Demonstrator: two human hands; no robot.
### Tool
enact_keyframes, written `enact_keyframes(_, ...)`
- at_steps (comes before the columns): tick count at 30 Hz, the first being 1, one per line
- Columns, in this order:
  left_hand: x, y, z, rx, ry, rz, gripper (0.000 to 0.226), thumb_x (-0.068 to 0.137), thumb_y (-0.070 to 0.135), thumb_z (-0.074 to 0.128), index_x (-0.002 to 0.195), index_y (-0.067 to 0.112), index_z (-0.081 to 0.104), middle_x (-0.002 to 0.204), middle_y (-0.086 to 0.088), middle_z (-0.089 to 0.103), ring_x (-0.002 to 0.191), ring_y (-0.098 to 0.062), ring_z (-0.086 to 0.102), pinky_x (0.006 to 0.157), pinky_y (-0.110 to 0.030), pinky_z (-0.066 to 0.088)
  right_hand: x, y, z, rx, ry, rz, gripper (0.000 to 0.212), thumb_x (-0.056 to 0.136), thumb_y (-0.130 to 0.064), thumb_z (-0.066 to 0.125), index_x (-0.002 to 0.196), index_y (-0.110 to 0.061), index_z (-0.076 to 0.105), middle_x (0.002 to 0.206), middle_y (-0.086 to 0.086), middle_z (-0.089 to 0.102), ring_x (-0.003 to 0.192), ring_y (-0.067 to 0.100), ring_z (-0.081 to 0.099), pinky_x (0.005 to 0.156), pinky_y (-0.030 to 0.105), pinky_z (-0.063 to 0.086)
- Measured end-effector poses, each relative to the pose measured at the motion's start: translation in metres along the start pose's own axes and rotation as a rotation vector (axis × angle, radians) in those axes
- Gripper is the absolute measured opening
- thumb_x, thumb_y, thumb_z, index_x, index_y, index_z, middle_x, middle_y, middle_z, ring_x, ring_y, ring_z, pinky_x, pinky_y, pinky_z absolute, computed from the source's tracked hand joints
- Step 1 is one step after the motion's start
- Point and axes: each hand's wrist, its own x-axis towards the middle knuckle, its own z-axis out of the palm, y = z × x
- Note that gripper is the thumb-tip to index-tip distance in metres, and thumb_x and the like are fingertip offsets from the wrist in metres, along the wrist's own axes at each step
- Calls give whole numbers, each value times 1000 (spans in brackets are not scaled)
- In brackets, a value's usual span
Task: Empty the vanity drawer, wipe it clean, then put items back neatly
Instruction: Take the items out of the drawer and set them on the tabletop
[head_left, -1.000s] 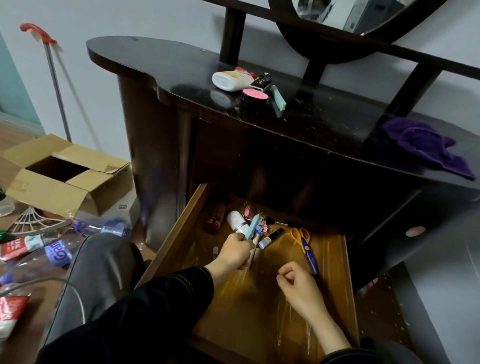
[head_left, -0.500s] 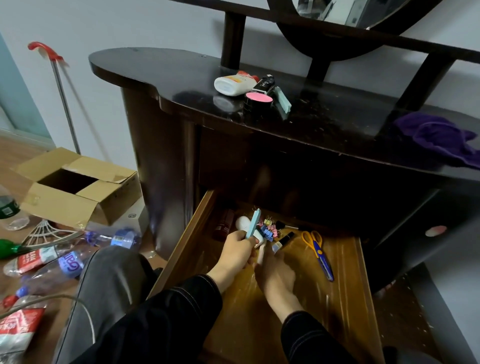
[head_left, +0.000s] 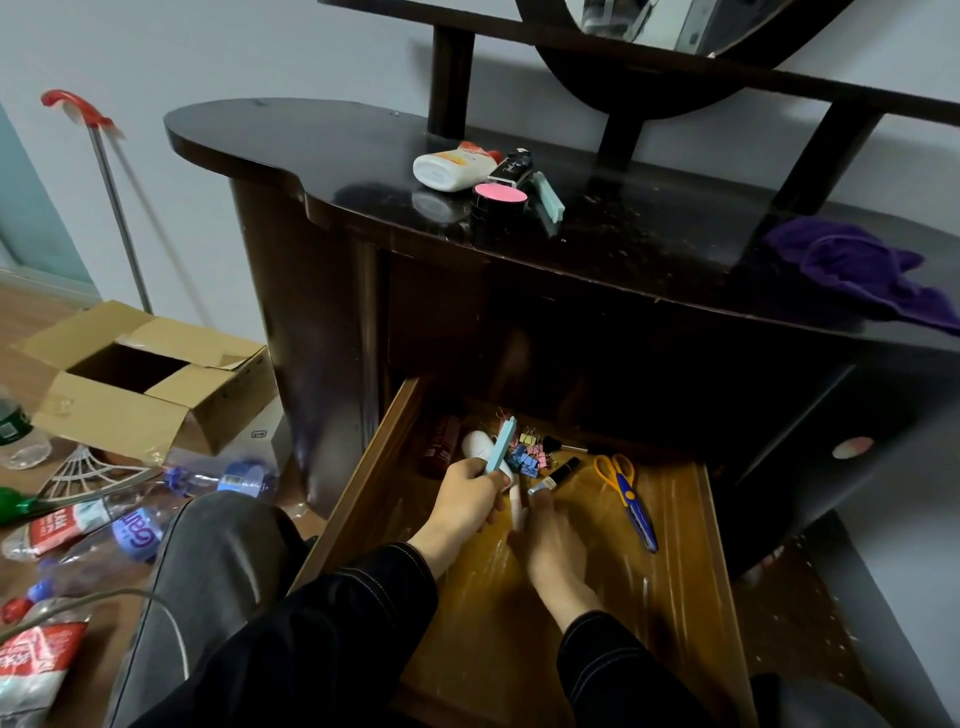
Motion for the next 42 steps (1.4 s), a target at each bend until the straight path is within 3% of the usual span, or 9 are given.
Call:
enact_keyframes(5, 5, -4, 0, 7, -4, 2, 13, 96, 11, 58, 83, 10, 59, 58, -2, 57, 42, -11, 47, 39, -21, 36, 3, 2, -3, 1, -48, -9, 24, 103, -27, 53, 125, -19, 56, 114, 2, 68, 100, 19, 69, 78, 32, 58)
enact_keyframes(11, 6, -7, 0, 18, -11, 3, 12, 96, 12, 59, 84, 11, 60, 57, -1, 58, 40, -8, 47, 39, -20, 36, 5, 16, -11, 175, -79, 34, 24, 102, -33, 57, 119, -16, 63, 116, 3, 68, 107, 22, 66, 91, 36, 55)
enact_keyframes(13, 6, -7, -1, 18, -7, 1, 12, 96, 12, 58, 85, 10, 61, 58, -2, 58, 40, -9, 48, 39, -20, 36, 5, 20, -16, 359, -142, 45, 28, 99, -37, 62, 115, -15, 65, 110, 3, 71, 99, 23, 68, 83, 36, 56)
enact_keyframes(16, 4, -7, -1, 22, 1, -2, 13, 97, 12, 57, 86, 7, 61, 58, -2, 58, 42, -11, 47, 39, -21, 36, -5, 19, -29, 736, -261, 156, 14, 97, -23, 63, 107, -14, 69, 90, 6, 74, 79, 22, 70, 58, 29, 51)
enact_keyframes(22, -3, -3, -4, 8, 0, 9, 10, 97, 9, 56, 90, 5, 61, 59, -2, 57, 45, -12, 47, 41, -21, 37, -40, 26, -66, 1170, -350, 164, 14, 93, -14, 70, 99, -4, 76, 80, 10, 62, 67, 18, 56, 53, 25, 47)
enact_keyframes(28, -35, 23, -17, 69, -180, 169, 21, 103, 19, 53, 98, 1, 63, 60, 0, 54, 44, -10, 43, 41, -20, 35, -85, 24, -122, 987, -210, -106, 6, 92, -24, 73, 88, -21, 77, 85, 4, 69, 69, 12, 62, 56, 24, 50)
enact_keyframes(31, -56, 54, -34, 47, -224, 373, 19, 104, 19, 51, 99, 5, 62, 60, 1, 51, 44, -9, 43, 41, -19, 35, -102, 10, -165, 884, -95, -288, 9, 92, -28, 73, 101, -30, 74, 82, -2, 71, 65, 8, 65, 54, 21, 50)
enact_keyframes(37, -79, 162, -61, -119, -120, 680, 20, 102, 21, 55, 94, 5, 63, 57, -5, 43, 41, -12, 34, 36, -20, 28, -123, -37, -245, 917, -25, -462, 9, 88, -24, 76, 97, -22, 77, 73, -1, 70, 60, 11, 64, 49, 22, 47)
enact_keyframes(42, -40, 255, -60, -228, 70, 744, 18, 97, 11, 55, 82, 2, 55, 53, -3, 38, 39, -11, 32, 36, -22, 28, -115, -69, -291, 924, 136, -510, 5, 88, -18, 76, 92, -21, 76, 72, 5, 68, 53, 15, 59, 43, 28, 43)
